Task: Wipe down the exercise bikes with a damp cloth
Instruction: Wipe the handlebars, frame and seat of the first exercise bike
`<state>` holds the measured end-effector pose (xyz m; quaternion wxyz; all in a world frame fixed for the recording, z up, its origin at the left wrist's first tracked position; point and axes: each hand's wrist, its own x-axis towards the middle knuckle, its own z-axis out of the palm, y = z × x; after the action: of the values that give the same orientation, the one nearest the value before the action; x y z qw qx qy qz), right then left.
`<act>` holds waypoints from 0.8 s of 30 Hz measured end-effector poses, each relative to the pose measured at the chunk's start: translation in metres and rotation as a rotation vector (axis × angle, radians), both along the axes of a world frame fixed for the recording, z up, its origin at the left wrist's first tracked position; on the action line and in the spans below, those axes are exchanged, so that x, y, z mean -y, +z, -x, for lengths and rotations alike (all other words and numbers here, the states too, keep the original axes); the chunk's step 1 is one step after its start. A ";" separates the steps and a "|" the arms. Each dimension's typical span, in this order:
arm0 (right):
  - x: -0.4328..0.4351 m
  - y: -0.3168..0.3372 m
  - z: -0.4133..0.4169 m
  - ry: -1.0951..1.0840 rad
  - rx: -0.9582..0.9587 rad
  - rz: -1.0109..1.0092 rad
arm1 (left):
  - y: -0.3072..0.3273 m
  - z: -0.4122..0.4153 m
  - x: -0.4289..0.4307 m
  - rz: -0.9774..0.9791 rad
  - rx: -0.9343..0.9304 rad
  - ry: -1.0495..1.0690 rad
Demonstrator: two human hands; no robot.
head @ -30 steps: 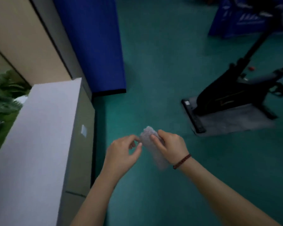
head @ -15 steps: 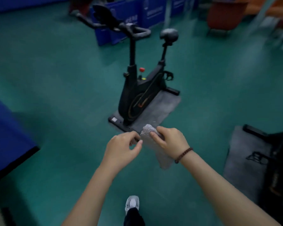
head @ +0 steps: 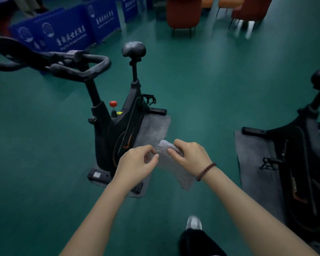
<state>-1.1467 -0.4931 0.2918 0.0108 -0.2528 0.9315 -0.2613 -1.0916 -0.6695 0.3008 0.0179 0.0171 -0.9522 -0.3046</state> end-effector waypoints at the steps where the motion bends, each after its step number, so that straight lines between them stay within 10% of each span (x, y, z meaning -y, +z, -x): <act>1: 0.001 -0.003 0.018 -0.007 0.005 0.012 | -0.002 0.018 0.002 -0.004 -0.001 -0.001; 24: 0.093 0.021 0.503 0.358 -0.027 -0.025 | 0.000 0.439 0.050 -0.004 -0.041 0.422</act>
<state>-1.6502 -0.5864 0.3126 0.0475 -0.4178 0.8750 -0.2399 -1.5307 -0.7200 0.3006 0.1008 0.2100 -0.9262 -0.2964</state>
